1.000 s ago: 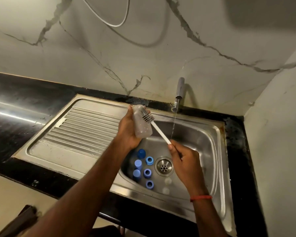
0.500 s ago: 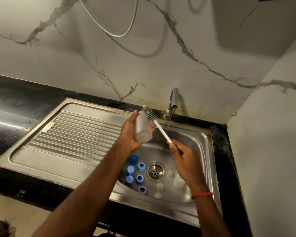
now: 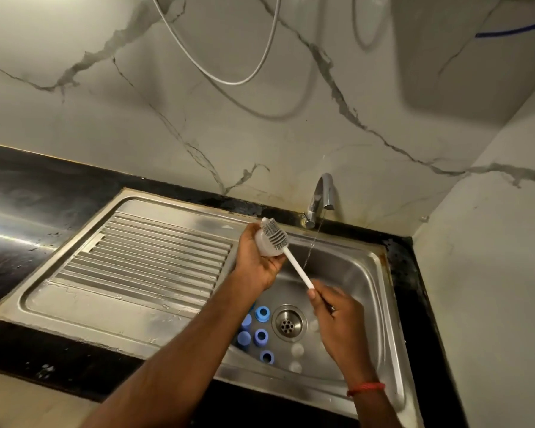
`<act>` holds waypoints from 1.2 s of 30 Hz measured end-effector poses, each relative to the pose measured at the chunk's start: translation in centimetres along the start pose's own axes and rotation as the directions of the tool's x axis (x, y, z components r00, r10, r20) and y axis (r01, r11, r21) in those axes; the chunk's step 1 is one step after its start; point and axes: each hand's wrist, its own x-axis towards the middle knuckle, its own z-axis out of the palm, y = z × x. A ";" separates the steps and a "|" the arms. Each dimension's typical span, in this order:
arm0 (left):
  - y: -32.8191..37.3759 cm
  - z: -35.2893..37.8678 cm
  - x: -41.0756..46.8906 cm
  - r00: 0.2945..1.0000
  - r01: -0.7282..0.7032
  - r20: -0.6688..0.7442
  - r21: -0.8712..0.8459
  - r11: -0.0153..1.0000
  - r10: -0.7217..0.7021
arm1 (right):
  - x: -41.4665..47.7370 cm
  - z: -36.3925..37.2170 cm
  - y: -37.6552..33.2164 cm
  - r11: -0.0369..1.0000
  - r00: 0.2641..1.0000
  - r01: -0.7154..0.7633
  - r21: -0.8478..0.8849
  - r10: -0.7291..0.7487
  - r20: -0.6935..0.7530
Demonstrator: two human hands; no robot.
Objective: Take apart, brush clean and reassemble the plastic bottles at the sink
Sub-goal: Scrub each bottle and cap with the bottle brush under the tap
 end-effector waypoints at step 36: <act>0.5 -1.0 -0.8 0.992 -0.048 -0.118 -0.021 0.999 0.046 | -0.9 0.8 -1.5 0.935 0.981 0.188 -0.302 -0.190 0.022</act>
